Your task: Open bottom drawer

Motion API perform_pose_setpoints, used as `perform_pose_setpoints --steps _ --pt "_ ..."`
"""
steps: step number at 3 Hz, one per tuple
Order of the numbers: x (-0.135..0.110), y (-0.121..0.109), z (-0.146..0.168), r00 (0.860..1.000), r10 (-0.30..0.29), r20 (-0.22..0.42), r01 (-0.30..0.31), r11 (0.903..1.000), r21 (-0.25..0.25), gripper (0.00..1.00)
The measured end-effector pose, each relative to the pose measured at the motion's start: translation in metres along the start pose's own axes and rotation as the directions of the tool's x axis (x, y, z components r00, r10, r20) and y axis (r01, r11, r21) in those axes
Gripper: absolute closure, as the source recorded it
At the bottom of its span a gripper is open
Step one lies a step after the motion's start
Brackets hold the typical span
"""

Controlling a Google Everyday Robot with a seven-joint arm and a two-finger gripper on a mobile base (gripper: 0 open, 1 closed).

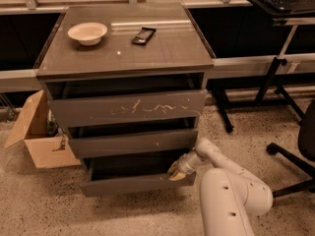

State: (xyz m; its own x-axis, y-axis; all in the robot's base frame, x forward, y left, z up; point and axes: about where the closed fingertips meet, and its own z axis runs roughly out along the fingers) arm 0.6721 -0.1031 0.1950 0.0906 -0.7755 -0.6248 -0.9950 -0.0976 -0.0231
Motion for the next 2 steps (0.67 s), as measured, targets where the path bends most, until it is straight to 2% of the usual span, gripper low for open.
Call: perform_pose_setpoints --steps 1,2 --pt "0.0 0.0 0.0 1.0 0.0 0.0 0.0 1.0 0.0 0.04" --pt "0.0 0.0 0.0 1.0 0.0 0.0 0.0 1.0 0.0 0.0"
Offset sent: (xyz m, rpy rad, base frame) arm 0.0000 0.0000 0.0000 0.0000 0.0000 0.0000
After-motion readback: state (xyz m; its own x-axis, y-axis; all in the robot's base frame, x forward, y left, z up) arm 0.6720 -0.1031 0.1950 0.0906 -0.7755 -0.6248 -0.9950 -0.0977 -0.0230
